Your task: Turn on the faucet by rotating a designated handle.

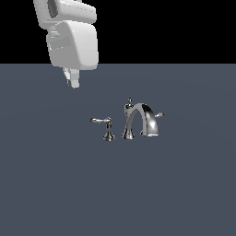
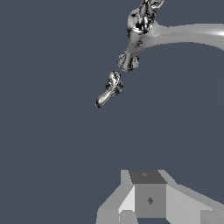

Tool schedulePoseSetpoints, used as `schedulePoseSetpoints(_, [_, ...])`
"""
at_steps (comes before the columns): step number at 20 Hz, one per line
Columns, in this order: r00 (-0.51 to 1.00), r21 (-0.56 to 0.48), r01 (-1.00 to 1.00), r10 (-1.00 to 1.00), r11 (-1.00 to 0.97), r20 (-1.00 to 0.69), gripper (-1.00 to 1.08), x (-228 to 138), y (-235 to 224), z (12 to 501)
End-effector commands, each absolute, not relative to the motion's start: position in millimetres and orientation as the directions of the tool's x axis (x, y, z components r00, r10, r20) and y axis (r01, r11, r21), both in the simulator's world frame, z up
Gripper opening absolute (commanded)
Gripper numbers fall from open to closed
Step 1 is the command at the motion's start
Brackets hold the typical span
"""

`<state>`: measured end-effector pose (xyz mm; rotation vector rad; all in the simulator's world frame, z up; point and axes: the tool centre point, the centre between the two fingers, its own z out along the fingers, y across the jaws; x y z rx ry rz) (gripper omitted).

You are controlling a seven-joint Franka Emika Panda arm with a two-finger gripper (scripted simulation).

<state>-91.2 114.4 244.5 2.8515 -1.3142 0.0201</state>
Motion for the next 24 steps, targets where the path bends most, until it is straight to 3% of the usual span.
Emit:
schedulePoseSetpoints(1, [0.614, -0.005, -0.789, -0.789, -0.614, 0.011, -1.00, -80.7, 115.4, 231.8])
schedulePoseSetpoints(24, [0.246, 0.000, -0.969, -0.969, -0.246, 0.004, -1.00, 13.6, 96.2, 116.0])
